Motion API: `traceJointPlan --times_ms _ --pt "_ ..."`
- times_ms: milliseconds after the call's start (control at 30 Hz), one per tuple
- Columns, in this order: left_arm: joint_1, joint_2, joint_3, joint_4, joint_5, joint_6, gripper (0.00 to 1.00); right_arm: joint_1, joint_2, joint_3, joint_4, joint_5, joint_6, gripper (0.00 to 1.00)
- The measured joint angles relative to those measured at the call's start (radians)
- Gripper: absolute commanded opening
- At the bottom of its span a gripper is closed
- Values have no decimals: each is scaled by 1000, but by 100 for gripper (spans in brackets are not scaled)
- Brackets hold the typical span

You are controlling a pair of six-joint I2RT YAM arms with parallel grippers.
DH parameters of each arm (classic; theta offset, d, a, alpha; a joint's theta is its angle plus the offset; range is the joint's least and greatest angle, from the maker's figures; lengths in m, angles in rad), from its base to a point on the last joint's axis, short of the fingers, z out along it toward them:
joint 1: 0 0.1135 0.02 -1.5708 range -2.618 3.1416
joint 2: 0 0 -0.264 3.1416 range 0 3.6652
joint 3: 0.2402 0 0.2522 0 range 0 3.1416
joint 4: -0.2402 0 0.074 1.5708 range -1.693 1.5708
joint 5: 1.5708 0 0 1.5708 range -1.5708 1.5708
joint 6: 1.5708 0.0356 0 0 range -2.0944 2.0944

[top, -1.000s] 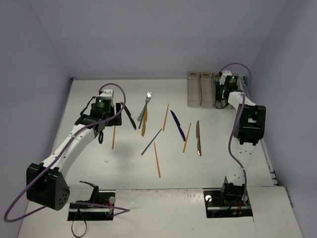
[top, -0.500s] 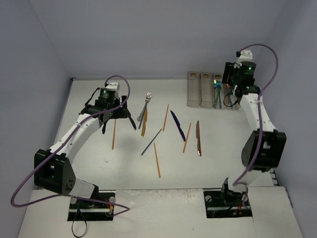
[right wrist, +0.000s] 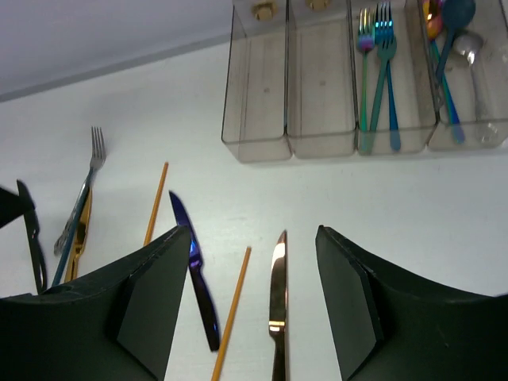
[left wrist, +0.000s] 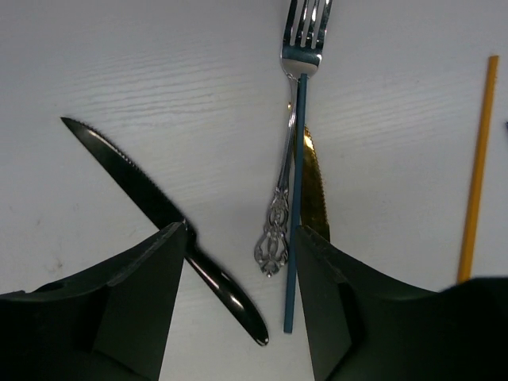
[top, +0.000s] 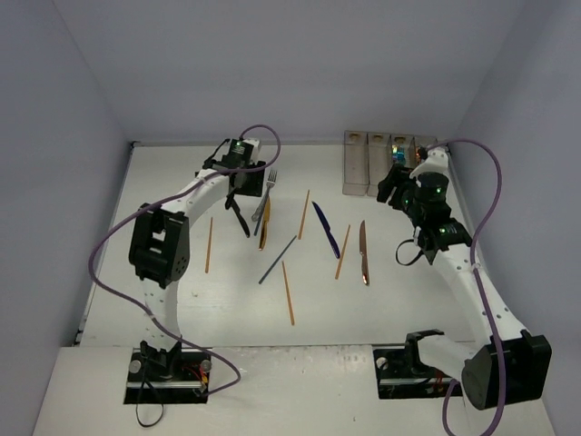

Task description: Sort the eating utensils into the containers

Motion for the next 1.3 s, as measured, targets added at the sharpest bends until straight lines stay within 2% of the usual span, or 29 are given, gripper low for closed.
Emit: traceJointPlan --times_ms 200,367,633,1300 --pt "0 173 111 1 -5 36 50 7 -103 -102 -12 -55 26 63" --pt "-5 236 151 1 -15 64 50 10 -120 -126 -11 -94 26 63" --pt "-14 265 186 5 -31 85 50 10 -119 -139 -12 -131 26 64" --pt "-24 264 163 84 -31 87 50 10 -107 -159 -8 -163 26 66"
